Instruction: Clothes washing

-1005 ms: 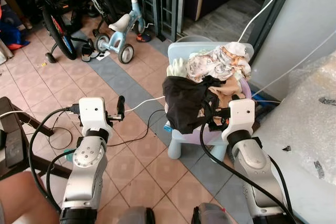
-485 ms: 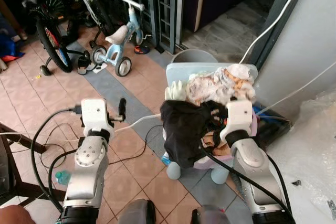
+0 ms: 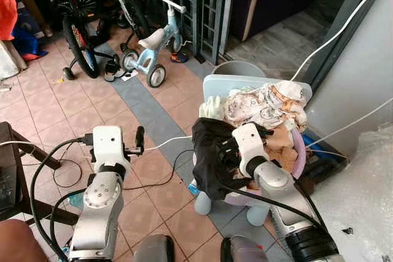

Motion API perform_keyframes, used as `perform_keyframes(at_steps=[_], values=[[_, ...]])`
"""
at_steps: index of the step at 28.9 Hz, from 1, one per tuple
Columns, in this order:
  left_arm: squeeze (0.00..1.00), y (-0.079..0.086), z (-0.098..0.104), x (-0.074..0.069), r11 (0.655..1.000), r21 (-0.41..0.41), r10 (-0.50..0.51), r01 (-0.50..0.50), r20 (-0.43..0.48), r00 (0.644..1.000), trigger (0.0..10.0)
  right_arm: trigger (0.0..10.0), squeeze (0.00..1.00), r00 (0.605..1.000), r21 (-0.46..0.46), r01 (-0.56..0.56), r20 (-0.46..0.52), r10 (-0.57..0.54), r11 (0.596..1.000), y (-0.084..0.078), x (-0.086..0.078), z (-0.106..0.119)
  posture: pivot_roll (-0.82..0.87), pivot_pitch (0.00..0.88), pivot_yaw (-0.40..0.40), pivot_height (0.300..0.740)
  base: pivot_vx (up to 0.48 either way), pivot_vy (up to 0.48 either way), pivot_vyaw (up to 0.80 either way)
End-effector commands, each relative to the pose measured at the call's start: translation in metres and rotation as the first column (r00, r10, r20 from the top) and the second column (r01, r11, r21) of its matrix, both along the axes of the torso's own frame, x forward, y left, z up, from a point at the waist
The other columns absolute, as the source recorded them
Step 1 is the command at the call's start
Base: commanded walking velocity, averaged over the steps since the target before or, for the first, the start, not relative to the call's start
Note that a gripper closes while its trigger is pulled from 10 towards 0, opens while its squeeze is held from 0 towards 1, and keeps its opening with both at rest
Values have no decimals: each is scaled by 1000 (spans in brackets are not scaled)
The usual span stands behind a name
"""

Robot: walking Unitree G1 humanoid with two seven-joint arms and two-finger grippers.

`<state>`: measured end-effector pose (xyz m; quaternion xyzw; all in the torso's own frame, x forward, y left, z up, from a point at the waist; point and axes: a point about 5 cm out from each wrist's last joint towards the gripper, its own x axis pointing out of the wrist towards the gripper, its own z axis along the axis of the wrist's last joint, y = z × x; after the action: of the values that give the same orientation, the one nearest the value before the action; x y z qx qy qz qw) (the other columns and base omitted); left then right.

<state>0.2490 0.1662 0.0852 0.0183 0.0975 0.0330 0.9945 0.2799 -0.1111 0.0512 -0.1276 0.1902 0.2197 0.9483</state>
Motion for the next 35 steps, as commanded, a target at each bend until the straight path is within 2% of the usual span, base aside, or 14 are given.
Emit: perform_keyframes(at_steps=[1, 5, 10, 11, 12, 13, 14, 16, 18, 23, 24, 28, 32, 35], values=[[0, 2, 1, -5, 1000, 25, 6, -5, -16, 1000, 10000, 10000, 0, 997, -28, -18, -73, 16, 999, -1, -2, -14, 94, 150, 35, 740, 0, 0, 0], [0, 2, 4, -10, 1000, 30, 5, -4, -19, 1000, 10000, 10000, 0, 990, -18, -38, -134, 35, 999, 9, 5, -23, 121, 170, 32, 740, 0, 0, 0], [0, 6, 9, -18, 999, 35, 24, -23, -28, 999, 10000, 10000, 0, 984, -45, -7, -176, -1, 999, 18, 15, -33, 160, 207, 20, 740, 0, 0, 0], [0, 7, 9, -21, 999, 38, 30, -29, -33, 999, 10000, 6471, 0, 984, -51, 1, -179, -11, 999, 20, 18, -34, 166, 216, 17, 740, 0, 0, 0], [0, 7, 9, -22, 999, 39, 32, -30, -35, 999, 10000, 6471, 0, 984, -49, 6, -176, -15, 999, 21, 18, -33, 166, 219, 16, 740, 0, 0, 0], [0, 7, 9, -24, 999, 39, 34, -32, -38, 999, 10000, 2275, 0, 985, -48, 10, -174, -18, 999, 22, 20, -33, 165, 223, 15, 740, 0, 0, 0], [0, 7, 9, -25, 999, 39, 35, -34, -40, 999, 10000, 0, 0, 985, -47, 12, -174, -20, 999, 22, 20, -32, 165, 223, 15, 740, 0, 0, 0], [0, 8, 7, -28, 999, 40, 38, -36, -48, 998, 10000, 0, 0, 984, -46, 16, -176, -23, 999, 24, 22, -32, 157, 226, 14, 740, 0, 0, 0], [0, 5, 5, -29, 999, 36, 34, -31, -59, 998, 10000, 0, 0, 982, -60, 48, -180, -58, 997, 18, 25, -31, 141, 225, 11, 740, 0, 0, 0], [0, -3, 7, -20, 1000, 20, 16, -15, -54, 998, 10000, 0, 0, 963, -71, 160, -207, -172, 985, -8, 24, -39, 116, 223, 9, 740, 0, 0, 0], [0, -3, 8, -18, 1000, 17, 17, -16, -52, 999, 10000, 0, 0, 951, -55, 208, -224, -215, 977, -17, 23, -42, 104, 219, 9, 740, 0, 0, 0], [0, -3, 7, -16, 1000, 15, 19, -18, -52, 998, 10000, 0, 0, 939, -41, 254, -230, -257, 966, -27, 21, -43, 95, 213, 7, 740, 0, 0, 0], [0, -4, 6, -12, 1000, 10, 21, -20, -48, 999, 10000, 0, 0, 925, -7, 306, -236, -299, 952, -35, 21, -41, 78, 199, 6, 740, 0, 0, 0], [0, -7, 9, -1, 1000, 5, 20, -20, -26, 999, 10000, 0, 0, 913, 83, 359, -238, -331, 930, -39, 23, -34, 57, 187, 10, 740, 0, 0, 0]])
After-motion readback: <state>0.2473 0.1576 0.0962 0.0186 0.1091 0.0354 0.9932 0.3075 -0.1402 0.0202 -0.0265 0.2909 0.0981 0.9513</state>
